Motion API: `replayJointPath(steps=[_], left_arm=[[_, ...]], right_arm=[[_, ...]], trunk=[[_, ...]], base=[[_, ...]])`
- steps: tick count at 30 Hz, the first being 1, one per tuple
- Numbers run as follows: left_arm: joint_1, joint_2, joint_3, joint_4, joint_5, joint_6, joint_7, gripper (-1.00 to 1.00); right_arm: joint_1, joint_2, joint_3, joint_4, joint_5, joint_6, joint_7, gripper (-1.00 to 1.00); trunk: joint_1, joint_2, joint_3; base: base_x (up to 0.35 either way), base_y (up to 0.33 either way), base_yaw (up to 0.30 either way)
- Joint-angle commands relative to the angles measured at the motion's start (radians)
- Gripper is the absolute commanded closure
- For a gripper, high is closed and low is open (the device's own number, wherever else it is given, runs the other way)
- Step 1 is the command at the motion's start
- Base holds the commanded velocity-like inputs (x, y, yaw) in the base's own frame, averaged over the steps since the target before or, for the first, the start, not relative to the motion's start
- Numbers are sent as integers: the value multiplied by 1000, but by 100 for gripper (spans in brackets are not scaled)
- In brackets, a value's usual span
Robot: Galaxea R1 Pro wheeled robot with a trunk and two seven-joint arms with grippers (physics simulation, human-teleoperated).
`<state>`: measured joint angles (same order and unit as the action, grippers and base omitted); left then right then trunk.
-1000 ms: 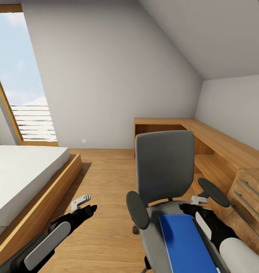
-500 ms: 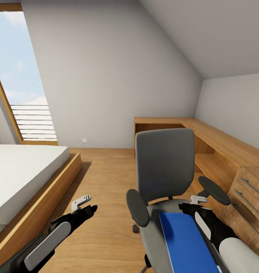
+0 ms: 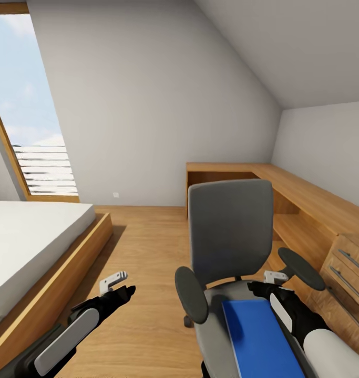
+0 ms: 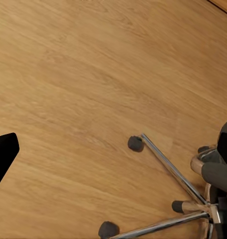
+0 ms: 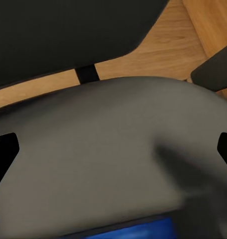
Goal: In the bedroom, organize the workspace by keeping the computer under the desk, ensuring the monitor is on the desk, placing the keyboard on the desk next to the monitor, placing the mouse on the desk next to the keyboard, moving the folder from the swivel chair onto the desk next to the mouse, stacking the notebook on top of the folder with the pen on top of the notebook, and positioning the swivel chair next to the desk.
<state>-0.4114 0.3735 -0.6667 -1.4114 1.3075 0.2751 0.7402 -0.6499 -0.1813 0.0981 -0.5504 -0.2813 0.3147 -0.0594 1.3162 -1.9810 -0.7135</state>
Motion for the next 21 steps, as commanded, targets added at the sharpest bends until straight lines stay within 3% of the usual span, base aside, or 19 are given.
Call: replayJointPath(steps=[1,11,21], left_arm=[[-1,1,-2,-1,3,1,7,-100],[-1,1,-2,-1,3,1,13,-100],[-1,0,-3,-1,3,1,12,-100]], right_arm=[[-1,-1,8,-2,-9,5,-6,-100],[-1,-1,8,-2,-9,6,-7,-100],[-1,-1,9,0,-9,6,-7,-100]], trunk=[[4,-8,-4],[42,-78,-36],[57,-106,-48]], base=[[5,0,0],[1,0,0],[0,0,0]])
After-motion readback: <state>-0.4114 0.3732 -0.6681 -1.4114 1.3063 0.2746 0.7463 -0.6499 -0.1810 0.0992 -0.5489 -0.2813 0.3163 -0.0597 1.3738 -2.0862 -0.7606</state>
